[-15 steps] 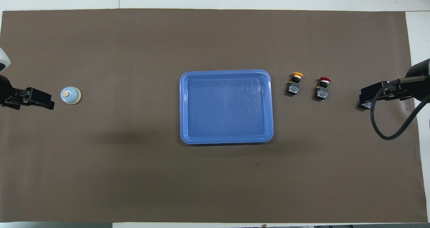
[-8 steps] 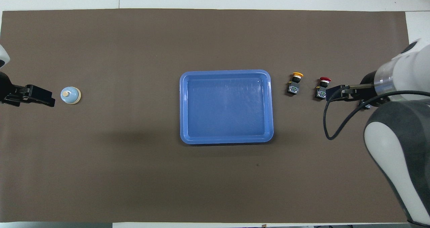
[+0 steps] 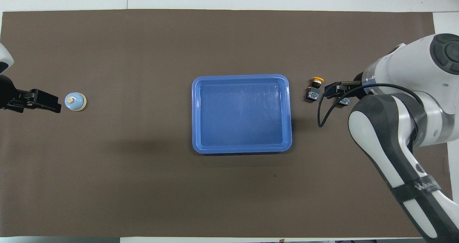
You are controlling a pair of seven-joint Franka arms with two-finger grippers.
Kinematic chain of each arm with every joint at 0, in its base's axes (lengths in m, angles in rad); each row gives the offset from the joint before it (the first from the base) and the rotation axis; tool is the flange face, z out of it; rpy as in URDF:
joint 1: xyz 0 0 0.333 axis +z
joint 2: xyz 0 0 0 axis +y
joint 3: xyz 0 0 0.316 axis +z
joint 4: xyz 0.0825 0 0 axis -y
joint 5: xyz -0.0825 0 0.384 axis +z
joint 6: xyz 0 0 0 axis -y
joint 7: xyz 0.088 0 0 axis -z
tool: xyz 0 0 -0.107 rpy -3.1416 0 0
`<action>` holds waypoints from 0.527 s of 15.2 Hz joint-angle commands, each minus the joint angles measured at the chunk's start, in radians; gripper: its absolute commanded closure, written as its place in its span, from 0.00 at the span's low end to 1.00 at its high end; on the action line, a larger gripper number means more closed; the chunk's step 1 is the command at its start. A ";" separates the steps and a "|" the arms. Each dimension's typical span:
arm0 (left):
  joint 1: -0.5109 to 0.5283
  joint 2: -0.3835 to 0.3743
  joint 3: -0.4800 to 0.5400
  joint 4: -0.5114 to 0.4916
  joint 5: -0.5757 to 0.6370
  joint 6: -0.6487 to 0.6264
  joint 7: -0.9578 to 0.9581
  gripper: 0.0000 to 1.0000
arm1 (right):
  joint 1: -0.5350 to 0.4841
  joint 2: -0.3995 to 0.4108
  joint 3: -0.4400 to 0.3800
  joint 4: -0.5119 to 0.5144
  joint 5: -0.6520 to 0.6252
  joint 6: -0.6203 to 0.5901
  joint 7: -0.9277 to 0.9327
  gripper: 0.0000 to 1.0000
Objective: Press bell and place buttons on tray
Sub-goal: 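Reach the right gripper to the yellow-capped button and grasp it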
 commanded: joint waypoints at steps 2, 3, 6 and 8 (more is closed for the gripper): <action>-0.009 -0.017 0.001 0.001 0.010 -0.009 -0.016 0.00 | 0.020 0.087 0.005 -0.017 -0.032 0.122 0.054 0.00; -0.009 -0.019 0.001 0.001 0.010 -0.011 -0.016 0.00 | 0.020 0.111 0.003 -0.015 -0.032 0.151 0.055 0.00; -0.007 -0.023 0.001 0.001 0.010 -0.012 -0.018 0.00 | 0.020 0.163 0.003 -0.006 -0.035 0.219 0.058 0.00; -0.006 -0.023 0.003 0.001 0.010 -0.012 -0.016 0.00 | 0.028 0.168 0.005 -0.004 -0.035 0.222 0.084 0.08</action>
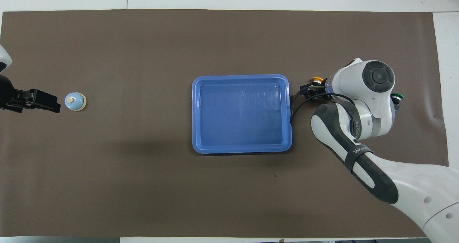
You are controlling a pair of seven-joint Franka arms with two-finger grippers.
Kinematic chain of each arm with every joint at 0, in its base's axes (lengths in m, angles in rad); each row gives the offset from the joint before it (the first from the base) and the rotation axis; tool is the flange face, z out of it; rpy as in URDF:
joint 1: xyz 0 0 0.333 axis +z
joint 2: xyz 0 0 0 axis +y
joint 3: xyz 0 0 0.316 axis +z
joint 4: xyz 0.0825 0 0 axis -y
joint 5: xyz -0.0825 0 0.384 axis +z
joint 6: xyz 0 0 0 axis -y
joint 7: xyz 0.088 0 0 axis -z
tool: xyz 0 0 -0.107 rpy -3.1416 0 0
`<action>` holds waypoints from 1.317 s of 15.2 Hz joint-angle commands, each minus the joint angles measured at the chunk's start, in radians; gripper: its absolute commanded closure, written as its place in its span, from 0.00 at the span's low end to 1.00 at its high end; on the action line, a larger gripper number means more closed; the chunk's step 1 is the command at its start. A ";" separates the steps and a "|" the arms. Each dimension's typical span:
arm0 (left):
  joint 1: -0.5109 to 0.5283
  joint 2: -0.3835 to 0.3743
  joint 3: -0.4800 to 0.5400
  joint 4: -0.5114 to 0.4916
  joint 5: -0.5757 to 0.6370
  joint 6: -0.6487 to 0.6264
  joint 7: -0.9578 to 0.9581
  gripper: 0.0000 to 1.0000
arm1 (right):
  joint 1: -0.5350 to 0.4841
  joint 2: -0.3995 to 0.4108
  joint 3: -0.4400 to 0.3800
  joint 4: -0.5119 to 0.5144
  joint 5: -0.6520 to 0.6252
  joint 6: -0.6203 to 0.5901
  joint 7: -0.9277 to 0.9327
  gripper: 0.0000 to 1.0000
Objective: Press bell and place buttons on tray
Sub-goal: 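Reach the right gripper to the yellow-capped button and grasp it, then carry the yellow button into the blue tray and release it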
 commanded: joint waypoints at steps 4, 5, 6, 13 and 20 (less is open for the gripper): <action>0.000 -0.014 0.003 0.001 0.010 -0.012 -0.014 0.00 | 0.015 0.012 0.004 0.012 -0.019 -0.002 0.047 1.00; 0.001 -0.014 0.003 0.001 0.010 -0.012 -0.014 0.00 | 0.015 0.012 0.004 0.013 -0.019 -0.003 0.047 1.00; 0.001 -0.014 0.003 0.001 0.010 -0.012 -0.014 0.00 | 0.015 0.012 0.004 0.024 -0.019 -0.013 0.047 1.00; 0.001 -0.014 0.003 0.001 0.010 -0.012 -0.014 0.00 | 0.129 0.051 0.004 0.363 -0.009 -0.408 0.053 1.00; 0.001 -0.014 0.003 0.001 0.010 -0.012 -0.014 0.00 | 0.282 0.069 0.006 0.314 -0.003 -0.318 0.206 1.00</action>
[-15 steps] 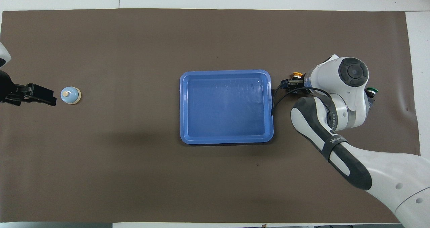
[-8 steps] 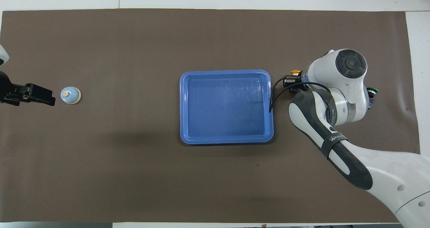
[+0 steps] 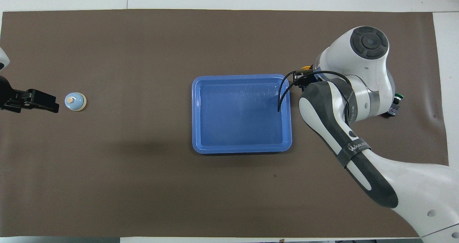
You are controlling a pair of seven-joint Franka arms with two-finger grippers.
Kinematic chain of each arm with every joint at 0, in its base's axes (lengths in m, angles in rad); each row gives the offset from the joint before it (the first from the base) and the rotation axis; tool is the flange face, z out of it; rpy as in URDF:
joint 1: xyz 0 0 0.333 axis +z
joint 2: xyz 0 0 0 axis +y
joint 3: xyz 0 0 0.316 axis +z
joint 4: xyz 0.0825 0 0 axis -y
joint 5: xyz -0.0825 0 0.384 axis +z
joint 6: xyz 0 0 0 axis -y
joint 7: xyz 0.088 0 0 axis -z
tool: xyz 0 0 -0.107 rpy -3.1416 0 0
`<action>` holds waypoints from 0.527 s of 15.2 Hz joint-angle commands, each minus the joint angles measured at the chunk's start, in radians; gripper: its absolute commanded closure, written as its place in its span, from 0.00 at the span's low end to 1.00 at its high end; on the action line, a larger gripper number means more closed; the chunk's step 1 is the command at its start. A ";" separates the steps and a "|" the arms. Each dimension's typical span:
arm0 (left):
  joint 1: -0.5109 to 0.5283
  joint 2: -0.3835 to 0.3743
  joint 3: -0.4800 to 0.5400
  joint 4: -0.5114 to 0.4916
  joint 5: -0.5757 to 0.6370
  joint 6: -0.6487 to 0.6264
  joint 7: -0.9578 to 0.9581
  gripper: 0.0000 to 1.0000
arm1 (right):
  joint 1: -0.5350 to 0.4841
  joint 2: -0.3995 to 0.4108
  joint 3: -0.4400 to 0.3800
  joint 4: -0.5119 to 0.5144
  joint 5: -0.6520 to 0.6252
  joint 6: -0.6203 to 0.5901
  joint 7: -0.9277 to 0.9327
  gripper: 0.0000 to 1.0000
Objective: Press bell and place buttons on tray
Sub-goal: 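Carry the yellow button into the blue tray and release it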
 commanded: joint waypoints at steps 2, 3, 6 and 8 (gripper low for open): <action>0.001 -0.011 0.000 0.001 0.010 -0.012 -0.011 0.00 | 0.024 0.018 -0.001 -0.076 -0.003 0.119 0.031 1.00; 0.001 -0.011 0.000 0.001 0.010 -0.012 -0.011 0.00 | 0.022 0.019 -0.001 -0.090 -0.003 0.131 0.033 1.00; 0.001 -0.011 0.000 0.001 0.010 -0.012 -0.011 0.00 | 0.024 0.018 -0.001 -0.147 -0.003 0.186 0.059 1.00; 0.001 -0.011 0.000 0.001 0.010 -0.012 -0.011 0.00 | 0.025 0.010 0.001 -0.195 -0.003 0.236 0.067 1.00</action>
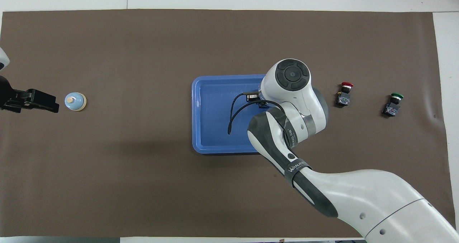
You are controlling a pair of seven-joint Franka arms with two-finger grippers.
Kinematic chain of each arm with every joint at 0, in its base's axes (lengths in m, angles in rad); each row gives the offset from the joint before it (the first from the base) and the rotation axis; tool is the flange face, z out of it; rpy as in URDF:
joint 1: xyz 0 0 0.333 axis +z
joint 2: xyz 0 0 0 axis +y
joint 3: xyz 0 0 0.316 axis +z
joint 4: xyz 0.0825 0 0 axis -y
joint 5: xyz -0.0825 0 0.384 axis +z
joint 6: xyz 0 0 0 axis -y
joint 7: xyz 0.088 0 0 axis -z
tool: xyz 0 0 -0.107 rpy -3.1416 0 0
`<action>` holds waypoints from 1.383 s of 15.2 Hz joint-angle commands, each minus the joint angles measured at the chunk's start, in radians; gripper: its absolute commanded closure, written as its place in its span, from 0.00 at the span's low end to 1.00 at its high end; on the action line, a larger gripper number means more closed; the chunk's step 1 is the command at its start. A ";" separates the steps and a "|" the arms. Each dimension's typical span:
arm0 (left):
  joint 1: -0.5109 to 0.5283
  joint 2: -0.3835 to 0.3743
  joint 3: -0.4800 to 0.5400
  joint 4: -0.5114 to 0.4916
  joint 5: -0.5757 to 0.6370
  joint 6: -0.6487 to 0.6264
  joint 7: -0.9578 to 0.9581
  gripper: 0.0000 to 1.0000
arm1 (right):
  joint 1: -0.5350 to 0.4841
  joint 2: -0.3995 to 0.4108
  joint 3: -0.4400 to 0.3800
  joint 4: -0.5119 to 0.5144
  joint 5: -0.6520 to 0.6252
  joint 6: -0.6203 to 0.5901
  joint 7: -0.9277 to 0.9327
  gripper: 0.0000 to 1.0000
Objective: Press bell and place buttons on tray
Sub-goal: 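Carry the yellow button into the blue tray and release it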
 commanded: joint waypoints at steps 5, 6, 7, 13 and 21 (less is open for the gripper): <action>0.001 -0.011 0.000 0.001 0.010 -0.012 -0.011 0.00 | -0.011 -0.034 0.007 -0.029 0.002 -0.028 0.113 0.00; 0.001 -0.011 0.000 0.001 0.010 -0.012 -0.011 0.00 | -0.021 -0.043 0.007 0.005 0.011 -0.071 0.124 0.00; 0.001 -0.011 0.000 0.001 0.010 -0.012 -0.011 0.00 | -0.032 -0.053 0.004 0.040 0.042 -0.125 0.124 0.00; 0.001 -0.011 0.000 0.001 0.010 -0.012 -0.011 0.00 | -0.213 -0.129 -0.006 0.111 0.059 -0.297 -0.039 0.00; 0.001 -0.011 0.000 0.001 0.010 -0.012 -0.011 0.00 | -0.434 -0.185 -0.006 -0.123 0.023 -0.049 -0.320 0.00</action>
